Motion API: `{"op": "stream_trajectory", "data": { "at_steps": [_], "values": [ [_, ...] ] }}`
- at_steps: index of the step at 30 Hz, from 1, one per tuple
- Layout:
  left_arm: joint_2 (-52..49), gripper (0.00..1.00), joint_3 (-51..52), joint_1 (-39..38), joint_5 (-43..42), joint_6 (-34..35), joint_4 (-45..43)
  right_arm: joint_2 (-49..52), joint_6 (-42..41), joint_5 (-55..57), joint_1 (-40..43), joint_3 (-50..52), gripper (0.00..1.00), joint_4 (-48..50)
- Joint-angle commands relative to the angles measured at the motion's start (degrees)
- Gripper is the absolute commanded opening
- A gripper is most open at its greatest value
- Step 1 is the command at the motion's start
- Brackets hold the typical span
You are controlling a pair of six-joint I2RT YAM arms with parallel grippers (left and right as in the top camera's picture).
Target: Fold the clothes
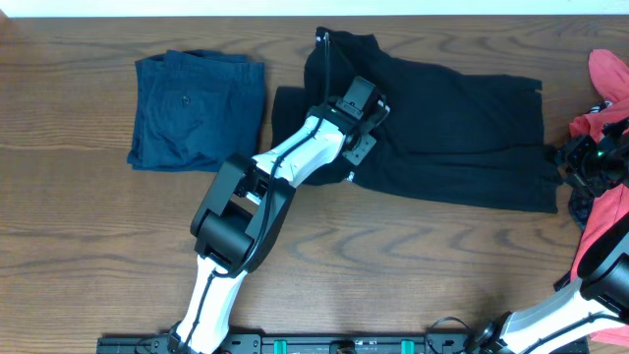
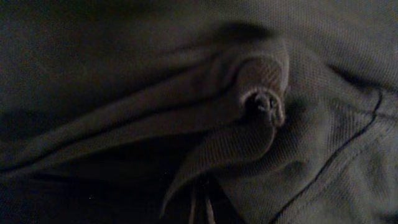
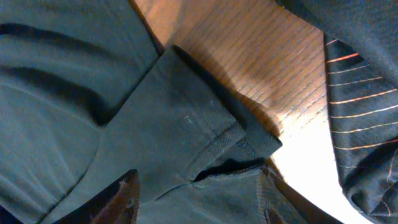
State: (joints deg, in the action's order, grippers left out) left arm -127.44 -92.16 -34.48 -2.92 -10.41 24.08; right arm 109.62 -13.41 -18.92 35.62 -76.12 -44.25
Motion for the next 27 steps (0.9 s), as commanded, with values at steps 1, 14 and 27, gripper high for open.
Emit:
{"op": "stream_trajectory", "data": {
  "at_steps": [1,14,27],
  "values": [
    [-1.11,0.06,-0.13,1.38,2.54,0.46,-1.97,-0.85,-0.26,-0.63,-0.44,-0.28,0.59,-0.46],
    [2.49,0.06,-1.95,2.12,3.65,-0.09,-9.2,-0.85,-0.22,-0.61,-0.44,-0.28,0.59,-1.44],
    [8.48,0.74,-8.15,6.64,3.63,1.25,6.82,-0.85,-0.24,-0.68,-0.44,-0.28,0.59,-3.17]
  ]
}}
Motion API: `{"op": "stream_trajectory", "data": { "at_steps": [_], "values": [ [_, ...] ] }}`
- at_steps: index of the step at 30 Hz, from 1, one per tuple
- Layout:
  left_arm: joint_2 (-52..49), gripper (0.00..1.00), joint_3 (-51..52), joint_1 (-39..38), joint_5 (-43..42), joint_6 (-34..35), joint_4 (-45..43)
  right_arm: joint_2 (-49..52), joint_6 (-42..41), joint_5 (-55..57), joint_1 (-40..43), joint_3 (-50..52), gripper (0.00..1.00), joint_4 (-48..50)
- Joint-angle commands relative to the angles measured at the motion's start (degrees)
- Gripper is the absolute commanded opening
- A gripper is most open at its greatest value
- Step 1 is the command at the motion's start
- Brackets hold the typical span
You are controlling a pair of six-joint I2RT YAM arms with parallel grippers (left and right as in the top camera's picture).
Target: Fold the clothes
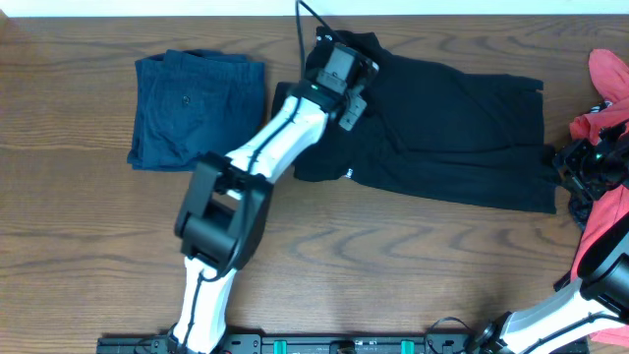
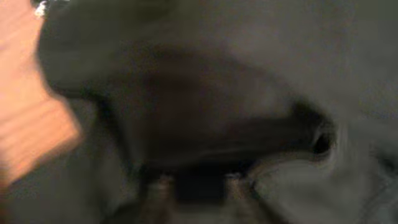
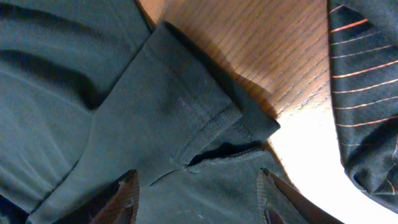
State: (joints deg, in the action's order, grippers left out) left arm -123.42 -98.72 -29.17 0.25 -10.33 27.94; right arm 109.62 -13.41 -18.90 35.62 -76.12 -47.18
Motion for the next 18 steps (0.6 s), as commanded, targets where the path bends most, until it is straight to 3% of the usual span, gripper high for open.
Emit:
{"op": "stream_trajectory", "data": {
  "at_steps": [1,7,14,18],
  "values": [
    [5.53,0.78,-1.6,1.86,0.44,3.06,6.69,-0.85,-0.24,-0.7,-0.44,-0.28,0.59,-0.39],
    [6.14,0.78,0.42,4.92,-0.35,11.34,25.57,-0.85,-0.24,-0.68,-0.44,-0.26,0.6,-0.44],
    [3.37,0.76,8.85,8.26,-6.03,11.28,20.24,-0.85,-0.26,-0.7,-0.44,-0.28,0.6,-0.39],
    [2.84,0.68,10.97,9.14,-13.27,11.26,17.51,-0.85,-0.28,-0.7,-0.44,-0.28,0.6,-0.39]
  ]
}}
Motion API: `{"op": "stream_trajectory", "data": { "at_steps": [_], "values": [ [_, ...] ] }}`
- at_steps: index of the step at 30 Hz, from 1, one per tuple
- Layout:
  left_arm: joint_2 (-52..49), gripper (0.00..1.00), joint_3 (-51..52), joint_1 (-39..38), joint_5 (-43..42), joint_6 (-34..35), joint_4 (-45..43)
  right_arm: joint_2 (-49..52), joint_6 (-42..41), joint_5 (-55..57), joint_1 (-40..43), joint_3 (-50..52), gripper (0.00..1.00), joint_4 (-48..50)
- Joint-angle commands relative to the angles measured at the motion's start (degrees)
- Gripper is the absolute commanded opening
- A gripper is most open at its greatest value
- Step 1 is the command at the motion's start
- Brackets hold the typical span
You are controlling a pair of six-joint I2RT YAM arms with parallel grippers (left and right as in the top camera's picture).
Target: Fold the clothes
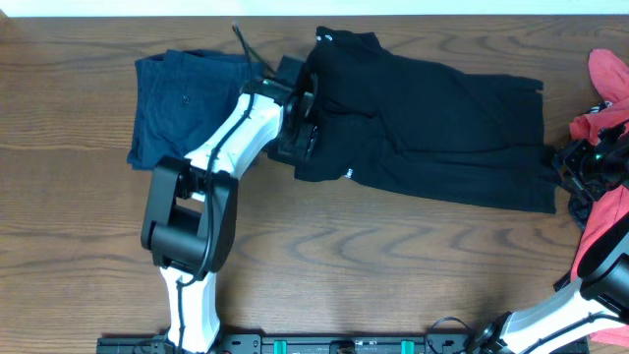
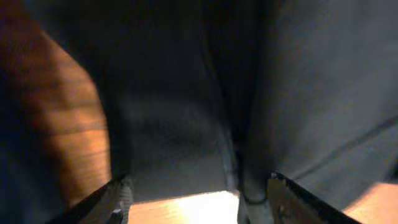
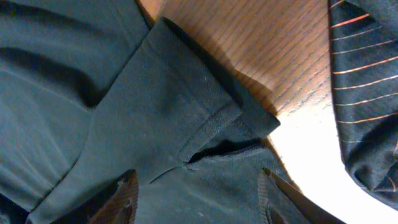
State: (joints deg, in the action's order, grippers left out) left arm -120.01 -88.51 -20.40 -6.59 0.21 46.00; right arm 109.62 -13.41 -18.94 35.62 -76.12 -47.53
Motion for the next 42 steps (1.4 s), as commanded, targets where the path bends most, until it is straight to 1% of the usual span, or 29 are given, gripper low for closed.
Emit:
{"op": "stream_trajectory", "data": {
  "at_steps": [1,2,5,7,8,9,10,14,16,19,22,24,28,29,30,32,33,36,37,40,41,42],
  "values": [
    [-0.57,0.67,0.98,0.35,-7.26,0.74,-0.96,-0.85,-0.28,-0.66,-0.44,-0.26,0.6,-0.04],
    [-0.57,0.64,0.98,0.35,-7.34,0.74,-1.16,-0.85,-0.28,-0.66,-0.44,-0.28,0.6,-0.04],
    [-0.57,0.46,0.98,0.35,-7.34,0.74,-1.53,-0.85,-0.26,-0.63,-0.44,-0.26,0.6,-0.04],
    [-0.57,0.36,0.98,0.35,-7.34,0.7,-1.66,-0.85,-0.28,-0.63,-0.44,-0.26,0.6,-0.02],
    [-0.57,0.29,1.03,0.35,-7.32,0.35,-1.7,-0.85,-0.26,-0.63,-0.44,-0.28,0.6,-0.02],
    [-0.57,0.19,1.03,0.35,-7.3,-0.46,-1.57,-0.85,-0.26,-0.63,-0.44,-0.26,0.6,0.02],
    [-0.57,0.06,1.03,0.46,-6.69,-1.03,-1.29,-0.85,-0.28,-0.63,-0.44,-0.26,0.6,0.15],
    [-0.55,0.06,1.03,1.84,-2.97,-1.01,0.85,-0.85,-0.22,-0.26,-0.44,-0.26,0.63,0.52],
    [-0.55,0.06,1.01,3.26,-1.46,-1.01,1.9,-0.83,-0.24,1.7,-0.44,-0.26,0.64,0.59],
    [-0.55,0.06,1.01,5.73,-2.01,-0.94,2.12,-0.74,-0.26,5.75,-0.44,0.15,0.66,0.96],
    [-0.55,0.06,1.01,7.08,-2.01,-0.96,1.99,-0.74,-0.26,6.93,-0.44,1.62,0.68,2.21],
    [-0.55,0.06,1.01,7.39,-1.99,-0.96,1.86,-0.74,-0.28,6.91,-0.46,3.41,0.68,3.41],
    [-0.55,0.06,1.01,7.3,-1.99,-0.98,1.4,-0.74,-1.62,6.21,-0.5,7.48,0.63,5.9],
    [-0.55,0.06,1.01,7.32,-1.99,-0.98,1.27,-0.74,-2.03,6.23,-0.63,8.72,0.59,6.75],
    [-0.55,0.06,1.01,7.32,-1.99,-0.96,1.25,-0.74,-2.03,6.23,-0.74,9.53,0.52,7.56],
    [-0.55,0.06,1.01,7.32,-1.97,-0.98,1.16,-0.74,-2.03,6.1,-1.09,11.65,0.44,9.94],
    [-0.55,0.06,1.01,7.32,-1.97,-0.98,1.18,-0.74,-2.01,5.75,-1.22,12.41,0.38,10.95],
    [-0.55,0.06,1.01,7.32,-1.95,-0.98,1.27,-0.76,-1.95,6.01,-1.33,13.25,0.13,12.79],
    [-0.55,0.06,1.01,7.32,-1.95,-0.98,1.27,-0.85,-1.66,6.73,-1.16,13.05,0.08,13.16],
    [-0.55,0.06,1.01,7.32,-1.95,-0.98,1.29,-1.01,-0.83,9.73,-0.26,11.52,0.07,13.46],
    [-0.55,0.06,1.01,7.32,-1.95,-0.98,1.31,-1.03,-0.37,9.7,0.13,10.64,0.08,13.35],
    [-0.52,0.06,1.01,7.32,-1.97,-0.98,1.49,-1.05,0.26,9.51,0.48,9.57,0.16,13.0]
  ]
}}
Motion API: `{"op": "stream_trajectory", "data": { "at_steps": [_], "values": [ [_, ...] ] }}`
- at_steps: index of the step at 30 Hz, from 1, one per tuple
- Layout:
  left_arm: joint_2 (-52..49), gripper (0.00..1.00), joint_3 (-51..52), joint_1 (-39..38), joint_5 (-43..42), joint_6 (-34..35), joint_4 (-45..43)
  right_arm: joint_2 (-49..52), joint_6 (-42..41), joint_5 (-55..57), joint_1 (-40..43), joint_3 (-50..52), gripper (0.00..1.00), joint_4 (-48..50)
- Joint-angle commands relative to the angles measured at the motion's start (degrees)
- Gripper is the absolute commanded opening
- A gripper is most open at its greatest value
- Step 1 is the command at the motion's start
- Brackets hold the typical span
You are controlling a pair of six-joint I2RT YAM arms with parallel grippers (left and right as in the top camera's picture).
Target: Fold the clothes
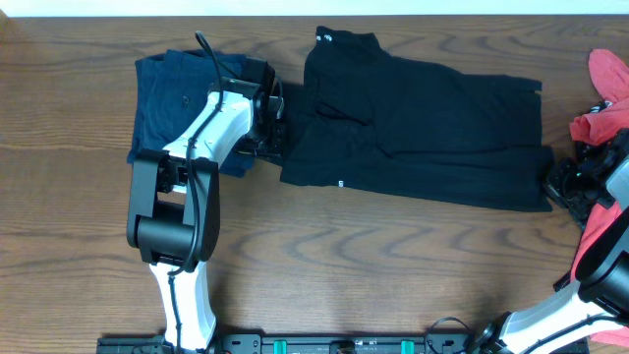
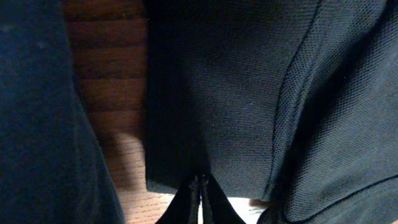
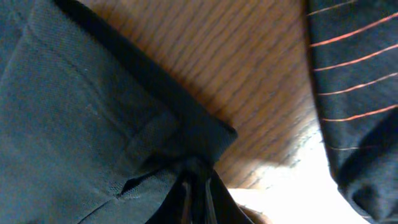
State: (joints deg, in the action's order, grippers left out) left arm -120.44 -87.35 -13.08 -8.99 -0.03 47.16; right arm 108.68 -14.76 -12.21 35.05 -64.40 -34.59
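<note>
A black shirt lies spread flat across the middle of the table. My left gripper is at the shirt's left edge. In the left wrist view the gripper is shut on the hem of the black fabric. My right gripper is at the shirt's lower right corner. The right wrist view shows the gripper shut on the sleeve's cuff.
Folded navy trousers lie just left of the left gripper, with a strip of wood between them and the shirt. A red garment and a dark striped cloth lie at the right table edge. Bare wooden table lies in front.
Both grippers were open then and are now shut on the black shirt, the left on its left hem and the right on the sleeve cuff. The shirt's left edge lies flatter.
My left gripper was over bunched cloth in the shirt's middle, then near the collar, then open at the left edge. The right gripper stayed open at the right sleeve cuff throughout. Now each is shut on its own end of the shirt.
</note>
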Motion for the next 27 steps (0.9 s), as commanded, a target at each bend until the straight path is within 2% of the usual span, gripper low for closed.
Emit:
{"op": "stream_trajectory", "data": {
  "at_steps": [1,3,4,5,6,8,12,14,16,19,24,25,27],
  "values": [
    [-0.09,0.06,-0.22,0.0,0.44,-0.76,0.55,-0.11,1.77,2.73,1.25,-2.86,0.27,-0.26],
    [-0.07,0.06,-0.72,0.0,0.44,-0.74,1.79,-0.15,2.23,2.75,1.55,-4.92,0.46,-2.05],
    [0.15,0.08,-1.33,-0.02,0.42,-0.74,3.34,-0.24,2.21,2.73,1.68,-6.08,0.51,-3.17],
    [0.52,0.15,-1.84,-0.13,0.37,-0.72,4.76,-0.33,2.23,2.47,1.75,-7.02,0.53,-4.13],
    [1.09,0.17,-2.19,-0.28,0.37,-0.72,5.86,-0.48,2.51,2.08,1.75,-8.02,0.54,-5.16],
    [2.71,0.29,-2.38,-0.57,-1.09,-0.74,7.04,-0.59,3.26,0.57,1.73,-9.42,0.55,-6.27],
    [6.08,0.47,-2.38,-0.87,-5.44,-0.76,5.38,-0.59,3.26,-4.59,1.73,-10.03,0.63,-3.5],
    [7.89,0.57,-2.38,-0.87,-6.34,-0.72,3.1,-0.57,3.28,-8.9,1.73,-10.03,0.57,-0.59],
    [9.81,0.72,-2.47,-0.87,-8.76,-0.72,0.44,-0.57,3.85,-14.71,1.62,-10.03,0.54,2.27],
    [12.5,0.75,-2.49,-0.9,-13.18,-0.74,-3.06,-0.57,2.95,-17.77,0.87,-10.03,0.51,3.98],
    [13.42,0.74,-3.74,-0.87,-12.66,-0.74,-3.43,-0.57,2.64,-18.23,-1.14,-10.62,0.52,3.58],
    [13.22,0.74,-3.74,-0.92,-12.66,-0.72,-2.12,-0.57,2.62,-18.03,-1.7,-10.62,0.53,2.19],
    [12.87,0.74,-3.48,-1.33,-12.61,-0.74,1.29,-0.57,2.6,-15.91,-2.29,-10.62,0.62,-1.57]
  ]
}}
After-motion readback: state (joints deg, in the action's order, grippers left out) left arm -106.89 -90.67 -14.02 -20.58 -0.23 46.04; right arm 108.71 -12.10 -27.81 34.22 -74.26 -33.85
